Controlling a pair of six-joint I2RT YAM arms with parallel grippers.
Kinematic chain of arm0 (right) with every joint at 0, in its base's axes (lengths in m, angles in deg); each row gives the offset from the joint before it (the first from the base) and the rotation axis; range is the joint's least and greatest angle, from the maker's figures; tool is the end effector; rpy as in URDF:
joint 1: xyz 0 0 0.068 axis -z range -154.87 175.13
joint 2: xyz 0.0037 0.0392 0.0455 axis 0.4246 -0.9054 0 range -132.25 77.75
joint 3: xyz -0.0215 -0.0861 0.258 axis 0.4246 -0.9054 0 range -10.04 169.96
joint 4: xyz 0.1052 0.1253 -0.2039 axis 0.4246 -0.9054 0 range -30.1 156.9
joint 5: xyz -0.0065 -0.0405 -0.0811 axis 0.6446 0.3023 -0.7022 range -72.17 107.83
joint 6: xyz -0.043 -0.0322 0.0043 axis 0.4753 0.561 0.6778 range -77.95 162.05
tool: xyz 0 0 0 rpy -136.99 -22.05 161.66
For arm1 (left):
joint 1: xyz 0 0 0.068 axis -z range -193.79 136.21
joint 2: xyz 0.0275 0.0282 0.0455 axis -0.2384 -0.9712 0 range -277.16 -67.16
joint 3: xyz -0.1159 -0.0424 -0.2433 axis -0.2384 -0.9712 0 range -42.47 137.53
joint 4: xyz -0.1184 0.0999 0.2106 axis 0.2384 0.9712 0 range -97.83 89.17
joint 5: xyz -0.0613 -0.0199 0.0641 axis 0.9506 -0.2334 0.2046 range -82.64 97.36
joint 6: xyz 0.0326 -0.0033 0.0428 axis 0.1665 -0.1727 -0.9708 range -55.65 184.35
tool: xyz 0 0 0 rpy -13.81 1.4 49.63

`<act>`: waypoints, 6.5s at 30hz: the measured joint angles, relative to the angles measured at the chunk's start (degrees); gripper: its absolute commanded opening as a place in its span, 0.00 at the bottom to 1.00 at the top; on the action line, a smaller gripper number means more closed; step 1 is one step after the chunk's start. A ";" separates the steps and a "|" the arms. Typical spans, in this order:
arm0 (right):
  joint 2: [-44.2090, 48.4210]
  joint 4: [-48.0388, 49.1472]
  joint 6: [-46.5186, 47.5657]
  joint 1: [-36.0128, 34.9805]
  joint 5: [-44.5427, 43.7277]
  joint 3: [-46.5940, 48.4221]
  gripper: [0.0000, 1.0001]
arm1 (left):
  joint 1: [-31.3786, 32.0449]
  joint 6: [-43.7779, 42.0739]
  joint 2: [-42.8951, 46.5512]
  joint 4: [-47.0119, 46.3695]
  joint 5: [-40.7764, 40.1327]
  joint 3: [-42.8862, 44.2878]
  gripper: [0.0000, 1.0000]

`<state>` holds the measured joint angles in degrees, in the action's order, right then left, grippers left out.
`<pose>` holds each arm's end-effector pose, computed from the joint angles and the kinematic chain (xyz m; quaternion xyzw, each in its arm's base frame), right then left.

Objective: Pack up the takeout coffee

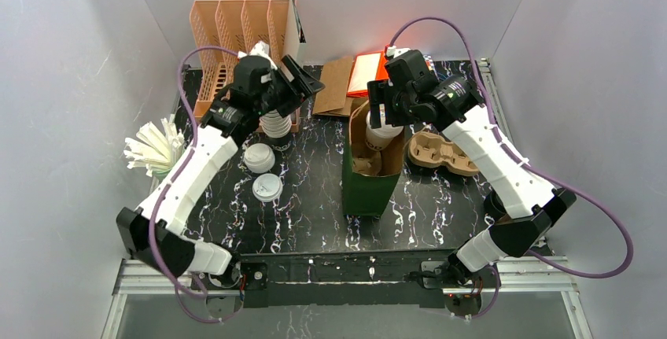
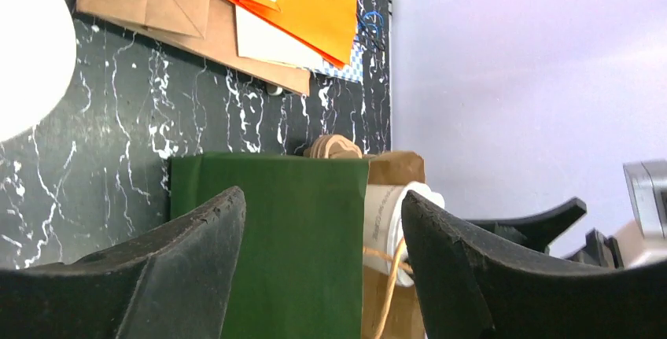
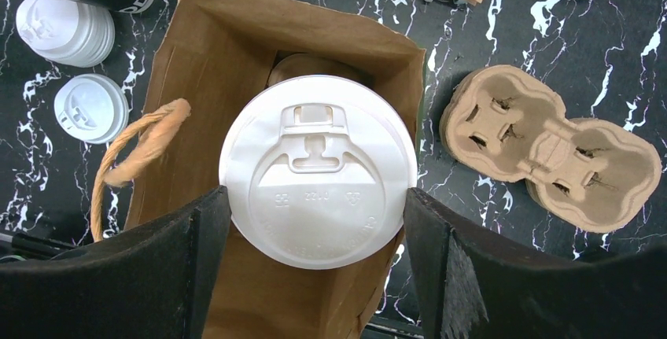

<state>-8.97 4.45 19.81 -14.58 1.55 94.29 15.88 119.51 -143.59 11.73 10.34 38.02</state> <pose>0.2348 0.1820 0.4322 -0.0850 0.9117 0.0835 0.3932 0.2629 -0.1519 0.4181 -0.1601 0.7796 -0.4234 0.4328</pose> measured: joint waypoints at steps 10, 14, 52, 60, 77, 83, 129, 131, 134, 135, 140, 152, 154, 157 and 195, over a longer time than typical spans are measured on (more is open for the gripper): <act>0.15 0.00 0.11 0.00 0.39 0.00 0.48 | -2.89 -12.70 -19.61 2.82 16.44 18.95 0.66; 0.15 0.00 -0.02 0.00 0.63 0.00 0.48 | -2.89 -18.38 -24.83 2.71 23.63 22.82 0.69; 0.09 -3.23 0.24 -0.46 5.31 3.34 0.44 | 3.82 -45.81 -29.75 0.81 30.10 23.93 0.00; 0.20 -3.34 0.76 -4.83 4.55 5.44 0.44 | 5.73 -45.51 -19.41 0.44 22.95 16.39 0.00; 17.53 8.79 7.13 -9.40 4.33 -15.91 0.44 | 6.97 -45.55 -5.40 -14.45 20.04 -1.14 0.00; 19.41 12.52 8.28 -13.49 1.97 -20.61 0.41 | 7.63 -43.32 0.33 -25.22 18.29 -9.84 0.00; 20.35 36.61 18.34 -17.77 -18.08 -43.15 0.37 | 7.69 -38.60 -2.99 -40.24 28.17 -15.80 0.00; 20.35 37.44 18.21 -17.18 -17.14 -43.98 0.36 | 7.69 -38.45 -3.02 -40.24 28.20 -15.80 0.00; 20.35 39.10 18.18 -16.52 -16.04 -45.11 0.36 | 7.69 -38.23 -3.02 -40.24 28.37 -15.80 0.00; 20.35 39.45 18.18 -16.37 -15.67 -45.38 0.36 | 7.69 -38.14 -3.04 -40.22 28.46 -15.80 0.00; 20.33 41.81 18.67 -14.75 -13.92 -46.36 0.36 | 7.69 -37.51 -4.02 -40.63 29.00 -15.76 0.00; 18.95 44.28 19.85 -10.97 -10.45 -48.00 0.36 | 7.69 -36.39 -6.64 -40.63 29.27 -15.65 0.00; 18.95 44.22 19.74 -10.88 -10.01 -48.00 0.36 | 7.69 -36.26 -6.97 -40.63 29.29 -15.45 0.00; 18.95 44.22 19.52 -10.78 -9.01 -48.02 0.36 | 7.69 -36.17 -7.85 -40.68 29.42 -14.60 0.00; 12.70 42.73 19.23 -5.31 -2.95 -48.48 0.36 | 6.40 -34.07 -11.89 -42.29 29.68 -12.76 0.00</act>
<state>3.73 47.18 39.05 -19.89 -1.40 45.81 22.28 85.43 -155.48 -30.57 40.02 25.26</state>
